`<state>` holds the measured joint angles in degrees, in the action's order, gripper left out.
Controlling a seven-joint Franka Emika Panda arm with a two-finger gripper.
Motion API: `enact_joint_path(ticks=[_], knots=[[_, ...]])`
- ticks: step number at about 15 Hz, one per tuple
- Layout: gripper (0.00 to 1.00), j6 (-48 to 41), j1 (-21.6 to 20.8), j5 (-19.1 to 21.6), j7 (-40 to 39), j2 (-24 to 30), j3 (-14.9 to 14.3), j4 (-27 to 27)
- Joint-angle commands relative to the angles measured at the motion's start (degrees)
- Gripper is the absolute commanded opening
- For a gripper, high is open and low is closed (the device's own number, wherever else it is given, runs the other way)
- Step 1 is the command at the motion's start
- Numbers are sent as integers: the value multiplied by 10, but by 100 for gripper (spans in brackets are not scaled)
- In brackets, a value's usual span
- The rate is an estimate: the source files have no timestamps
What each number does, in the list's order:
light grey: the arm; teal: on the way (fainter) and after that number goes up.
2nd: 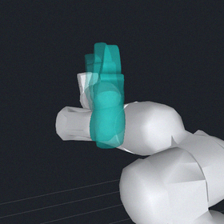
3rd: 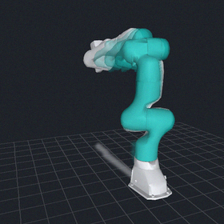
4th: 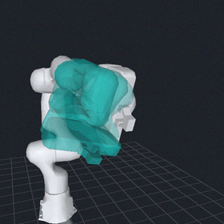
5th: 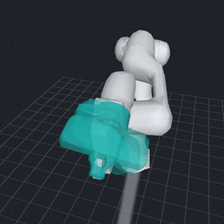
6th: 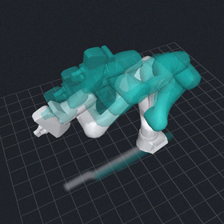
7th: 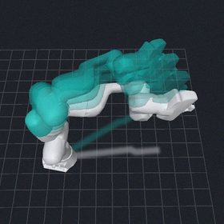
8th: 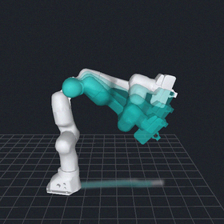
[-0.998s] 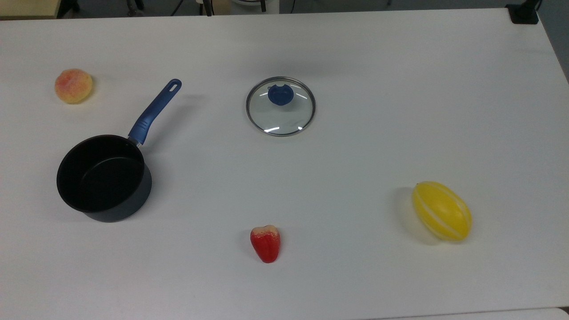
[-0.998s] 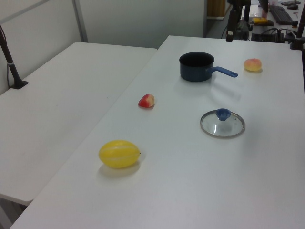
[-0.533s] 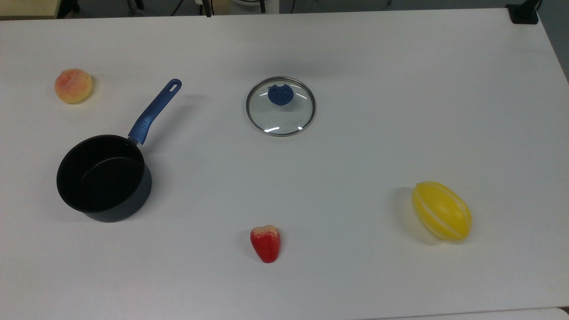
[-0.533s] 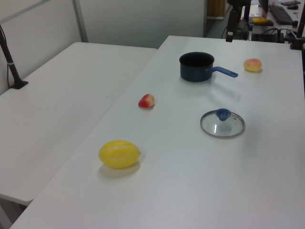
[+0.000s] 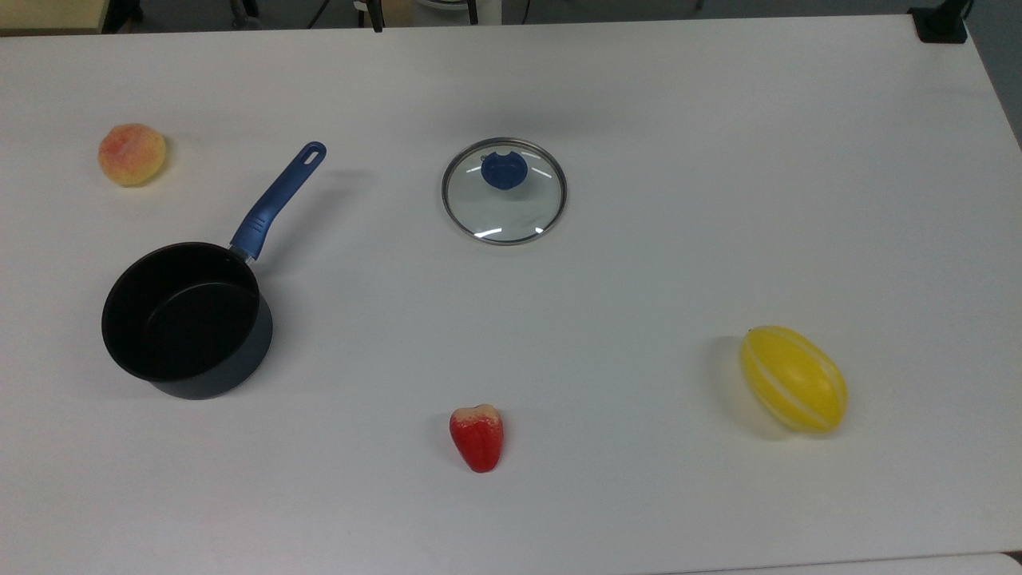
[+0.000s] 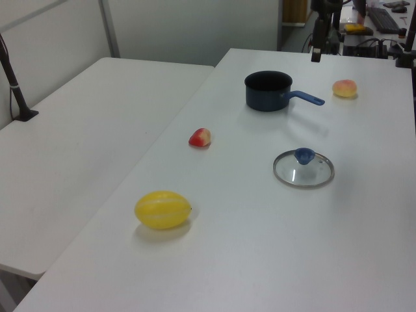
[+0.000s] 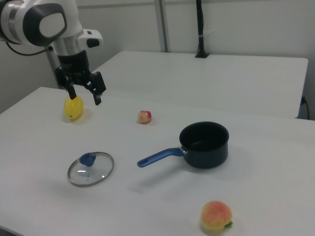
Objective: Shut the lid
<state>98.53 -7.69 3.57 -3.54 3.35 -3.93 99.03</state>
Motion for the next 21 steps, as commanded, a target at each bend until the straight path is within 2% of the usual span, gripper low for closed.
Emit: enact_joint_path(ticks=[1,4,7,9,12,17,18,19,21], knots=[[100,-23,-1,11,-18,-13,-4,19],[100,-24,-7,9,-25,-31,1,41],[100,-18,-7,2,-25,-58,22,47],[100,-5,-8,2,-25,-66,24,62],[100,60,-10,1,-18,-64,44,118],[100,144,-13,-1,-7,-62,50,164],[100,163,-12,-1,8,-62,59,172],[100,192,-12,-21,34,-62,73,190],[100,233,-12,-48,72,-65,85,212]])
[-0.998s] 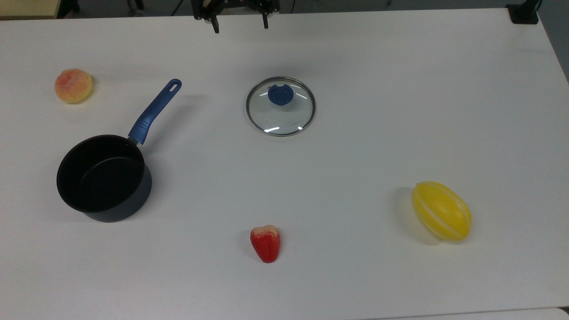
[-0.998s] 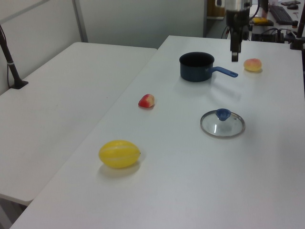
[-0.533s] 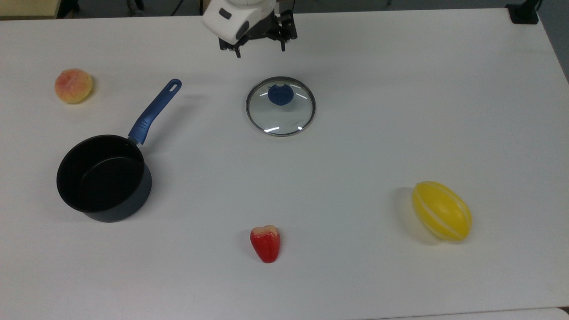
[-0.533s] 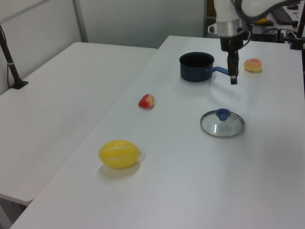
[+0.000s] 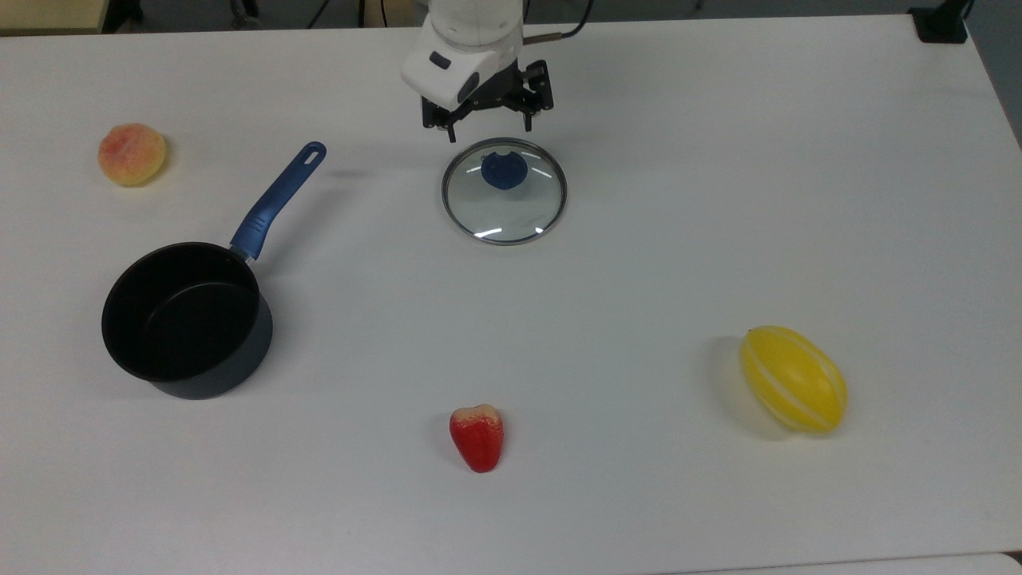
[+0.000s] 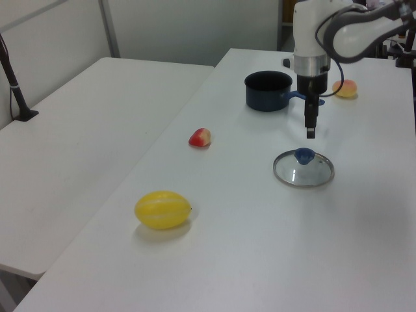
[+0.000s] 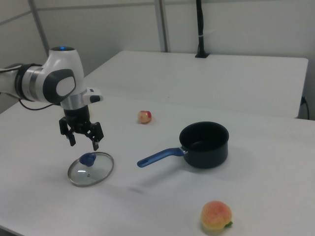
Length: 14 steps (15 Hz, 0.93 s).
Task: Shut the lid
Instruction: 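Move the gripper over the glass lid's blue knob, then lower the gripper and close it on the blue knob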
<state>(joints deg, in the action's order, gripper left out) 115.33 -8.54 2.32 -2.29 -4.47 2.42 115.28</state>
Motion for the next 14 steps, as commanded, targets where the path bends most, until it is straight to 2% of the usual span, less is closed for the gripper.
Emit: enact_joint_path(ticks=[1,3,7,12,14], knots=[[100,80,-3,-42,74,7,28,52],[100,95,-4,-51,97,-8,30,53],[100,149,-11,-101,155,-22,36,73],[100,157,-8,-127,157,-32,36,74],[94,158,-9,-130,157,-33,36,75]])
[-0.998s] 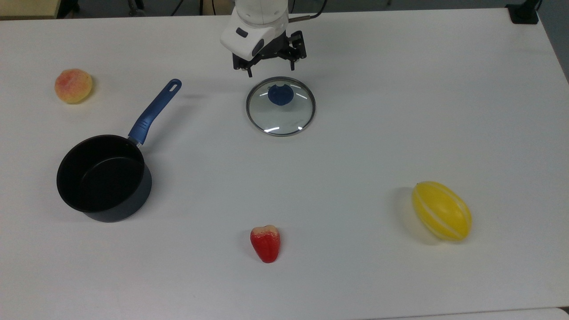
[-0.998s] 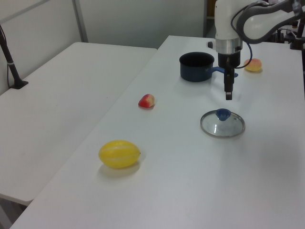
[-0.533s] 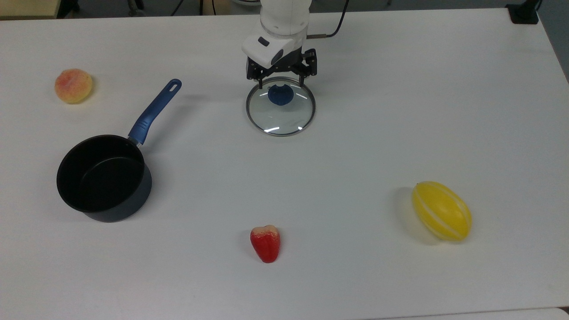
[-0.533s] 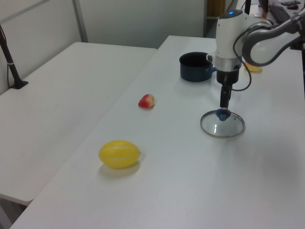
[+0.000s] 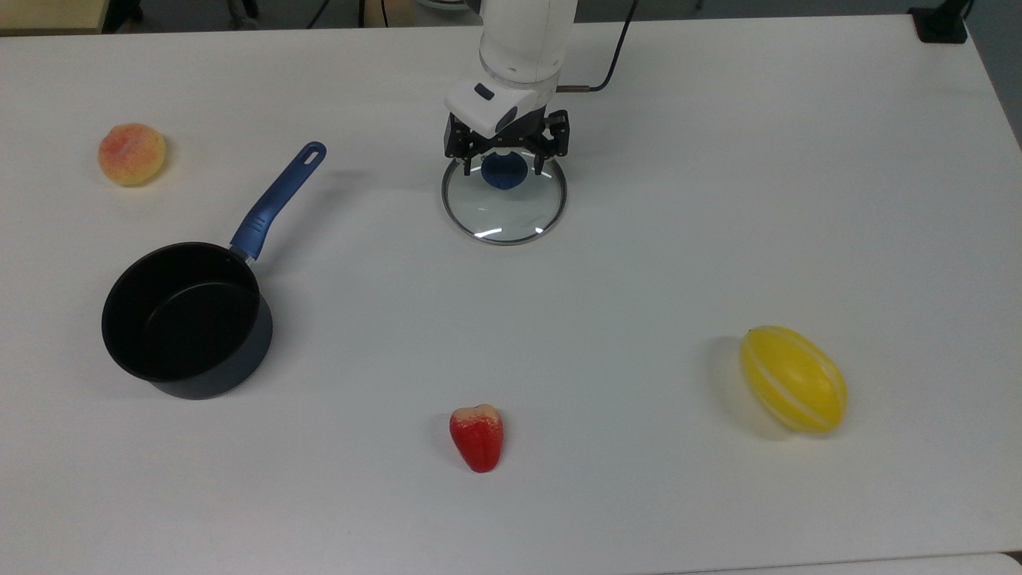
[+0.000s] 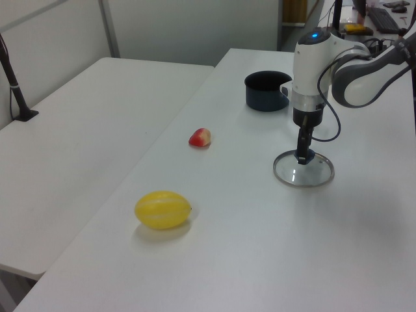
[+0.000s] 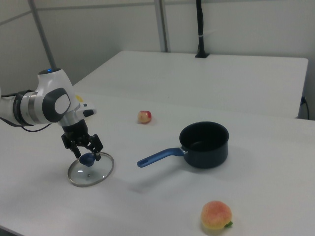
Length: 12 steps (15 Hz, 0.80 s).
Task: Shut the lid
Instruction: 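Lower the gripper and close it on the blue knob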
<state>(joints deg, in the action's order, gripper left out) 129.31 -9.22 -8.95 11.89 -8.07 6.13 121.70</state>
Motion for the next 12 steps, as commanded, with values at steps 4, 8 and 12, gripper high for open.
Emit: enact_joint_path(ticks=[4,8,12], knots=[[59,18,7,-19,16,-6,15,11],[4,14,10,-18,17,-6,19,10],[0,2,22,-18,14,-1,35,8]])
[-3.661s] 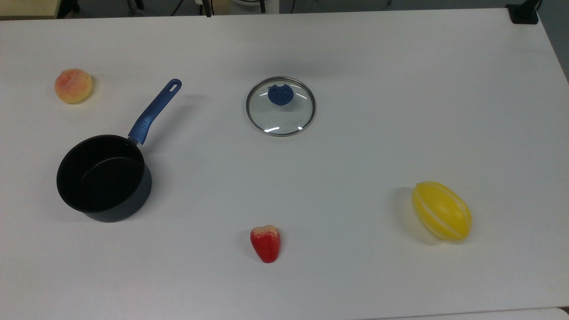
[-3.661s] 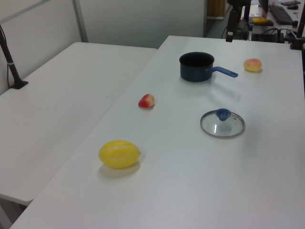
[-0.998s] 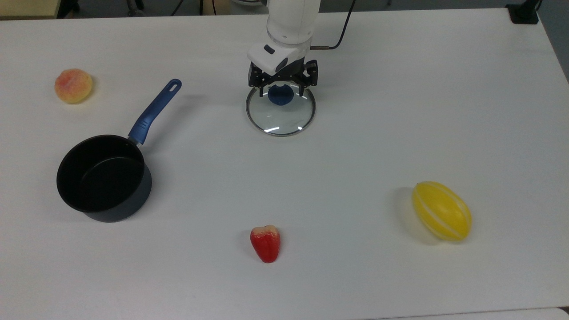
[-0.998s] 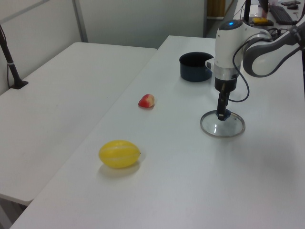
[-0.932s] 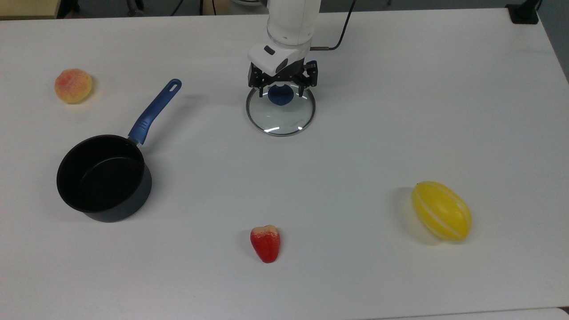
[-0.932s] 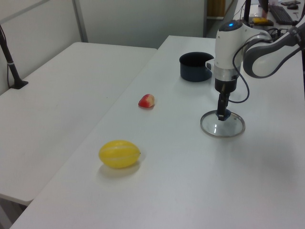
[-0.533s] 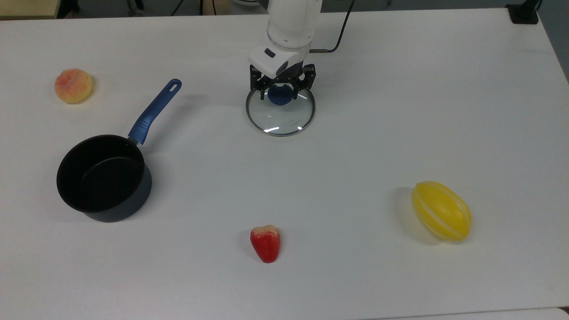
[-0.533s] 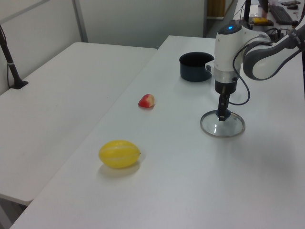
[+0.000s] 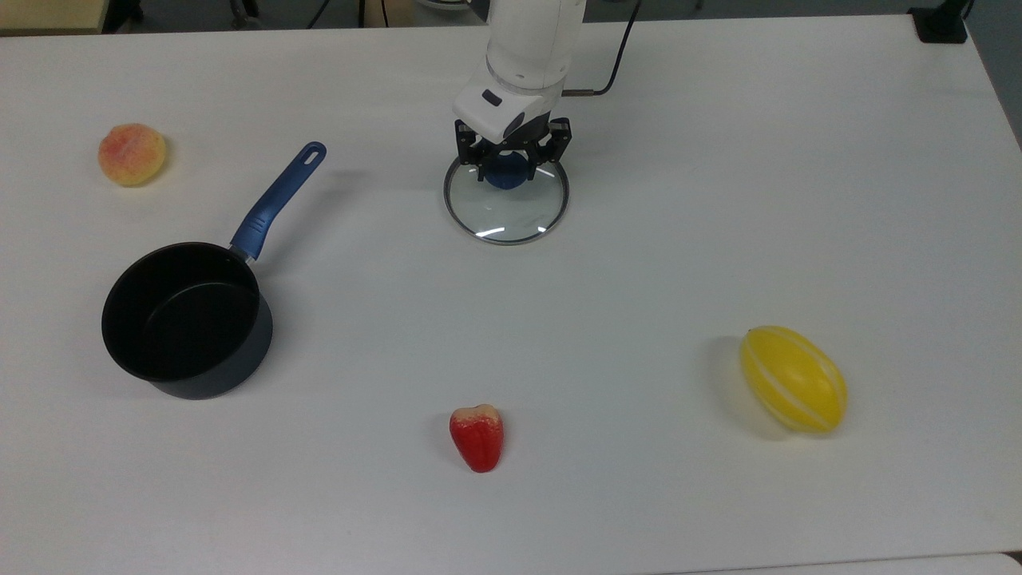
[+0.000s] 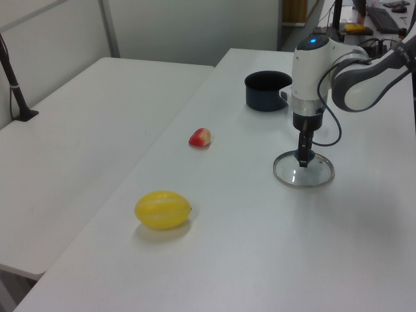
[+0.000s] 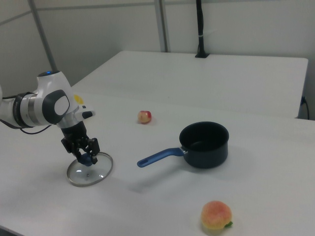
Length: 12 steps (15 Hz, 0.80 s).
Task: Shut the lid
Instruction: 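Lower the gripper and close it on the blue knob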
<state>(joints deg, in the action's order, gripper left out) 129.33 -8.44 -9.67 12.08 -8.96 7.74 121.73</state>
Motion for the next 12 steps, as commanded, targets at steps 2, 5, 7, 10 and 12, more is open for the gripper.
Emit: enact_joint_path(ticks=[2,5,7,10,12], knots=[[0,-20,16,-11,11,15,19,2],[0,-57,19,-10,9,28,21,-21],[0,-93,25,-3,8,29,21,-49],[0,-135,28,3,10,29,21,-95],[0,-165,39,14,10,28,19,-132]])
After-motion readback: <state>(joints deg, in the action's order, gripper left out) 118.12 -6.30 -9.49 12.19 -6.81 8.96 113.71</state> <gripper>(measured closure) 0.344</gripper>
